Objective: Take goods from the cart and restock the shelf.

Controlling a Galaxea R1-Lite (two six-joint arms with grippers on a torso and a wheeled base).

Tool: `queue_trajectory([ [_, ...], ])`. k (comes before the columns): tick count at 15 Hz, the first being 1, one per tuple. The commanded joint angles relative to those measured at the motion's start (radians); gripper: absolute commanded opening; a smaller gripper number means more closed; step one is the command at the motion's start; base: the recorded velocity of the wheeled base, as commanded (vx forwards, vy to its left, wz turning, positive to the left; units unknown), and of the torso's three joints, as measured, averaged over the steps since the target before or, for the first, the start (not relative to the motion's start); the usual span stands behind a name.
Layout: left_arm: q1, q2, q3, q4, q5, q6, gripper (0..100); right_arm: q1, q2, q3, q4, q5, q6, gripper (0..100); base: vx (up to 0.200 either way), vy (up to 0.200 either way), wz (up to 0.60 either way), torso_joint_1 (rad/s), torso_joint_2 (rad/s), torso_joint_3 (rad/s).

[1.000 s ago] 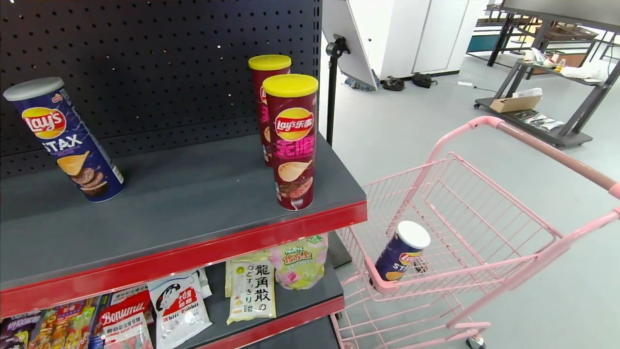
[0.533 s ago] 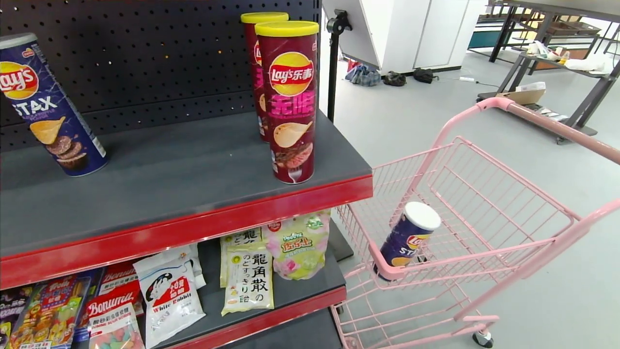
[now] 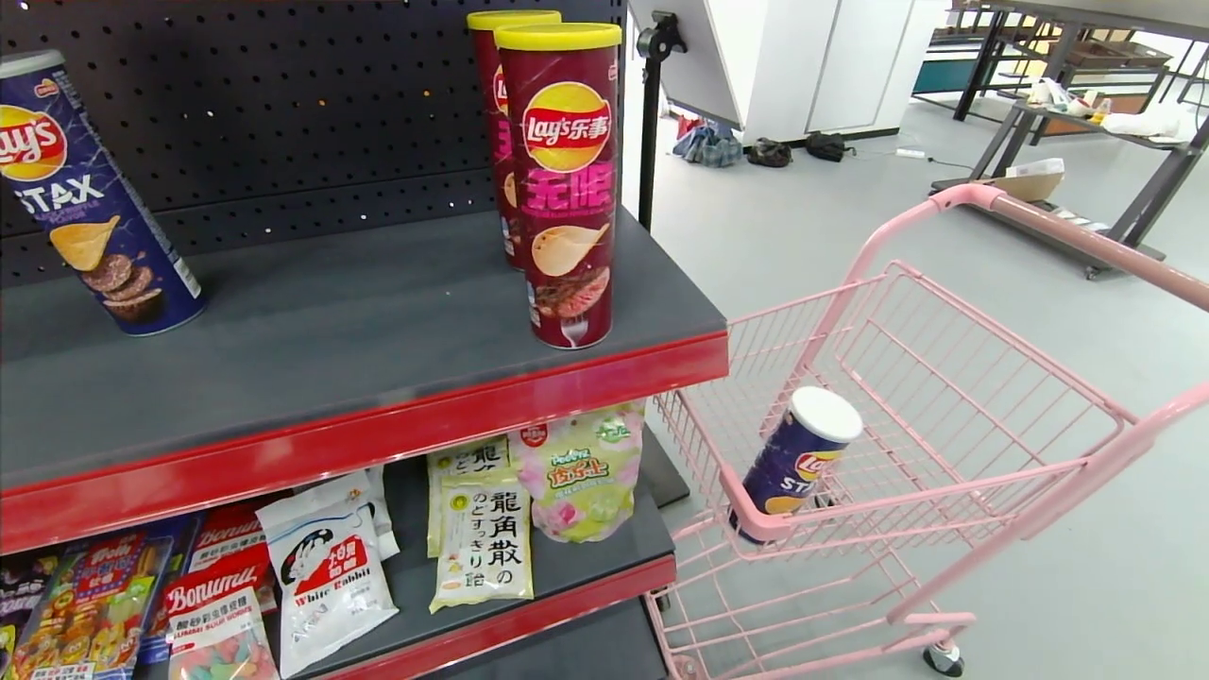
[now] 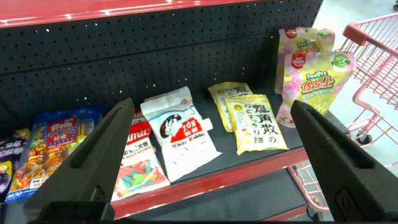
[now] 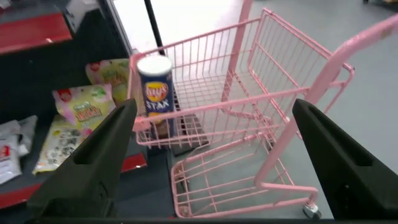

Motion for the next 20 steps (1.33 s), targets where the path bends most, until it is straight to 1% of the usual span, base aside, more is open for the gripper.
queue_trajectory([
  [1, 0.0, 0.001, 0.0, 0.0, 0.0, -0.001, 100, 0.088, 0.629, -0.366, -0.029, 0.077, 0.053, 100, 0.0, 0.0, 0.0, 0.0, 0.0, 0.0],
  [2, 0.0, 0.001, 0.0, 0.0, 0.0, 0.0, 100, 0.1, 0.794, -0.349, -0.162, 0.079, 0.089, 100, 0.0, 0.0, 0.0, 0.0, 0.0, 0.0],
  [3, 0.0, 0.001, 0.0, 0.0, 0.0, 0.0, 100, 0.112, 0.948, -0.302, -0.355, 0.08, 0.14, 100, 0.0, 0.0, 0.0, 0.0, 0.0, 0.0],
  [4, 0.0, 0.001, 0.0, 0.0, 0.0, -0.001, 100, 0.123, 1.009, -0.274, -0.44, 0.083, 0.149, 100, 0.0, 0.0, 0.0, 0.0, 0.0, 0.0],
  [5, 0.0, 0.001, 0.0, 0.0, 0.0, 0.0, 100, 0.195, 1.161, -0.205, -0.608, 0.097, 0.154, 100, 0.0, 0.0, 0.0, 0.0, 0.0, 0.0],
  [6, 0.0, 0.001, 0.0, 0.0, 0.0, -0.001, 100, 0.216, 1.242, -0.199, -0.638, 0.1, 0.152, 100, 0.0, 0.0, 0.0, 0.0, 0.0, 0.0],
  [8, 0.0, 0.001, 0.0, 0.0, 0.0, 0.0, 100, 0.261, 1.35, -0.23, -0.701, 0.1, 0.157, 100, 0.0, 0.0, 0.0, 0.0, 0.0, 0.0],
  [9, 0.0, 0.001, 0.0, 0.0, 0.0, 0.0, 100, 0.264, 1.36, -0.233, -0.704, 0.1, 0.157, 100, 0.0, 0.0, 0.0, 0.0, 0.0, 0.0],
  [10, 0.0, 0.001, 0.0, 0.0, 0.0, 0.0, 100, 0.287, 1.409, -0.249, -0.719, 0.1, 0.154, 100, 0.0, 0.0, 0.0, 0.0, 0.0, 0.0],
  [12, 0.0, 0.001, 0.0, 0.0, 0.0, 0.0, 100, 0.321, 1.435, -0.26, -0.719, 0.1, 0.155, 100, 0.0, 0.0, 0.0, 0.0, 0.0, 0.0],
  [14, 0.0, 0.001, 0.0, 0.0, 0.0, 0.0, 100, 0.338, 1.455, -0.254, -0.719, 0.1, 0.152, 100, 0.0, 0.0, 0.0, 0.0, 0.0, 0.0],
  [17, 0.0, 0.001, 0.0, 0.0, 0.0, 0.0, 100, 0.339, 1.471, -0.254, -0.72, 0.1, 0.155, 100, 0.0, 0.0, 0.0, 0.0, 0.0, 0.0],
  [20, 0.0, 0.001, 0.0, 0.0, 0.0, -0.001, 100, 0.338, 1.537, -0.245, -0.733, 0.1, 0.157, 100, 0.0, 0.0, 0.0, 0.0, 0.0, 0.0],
])
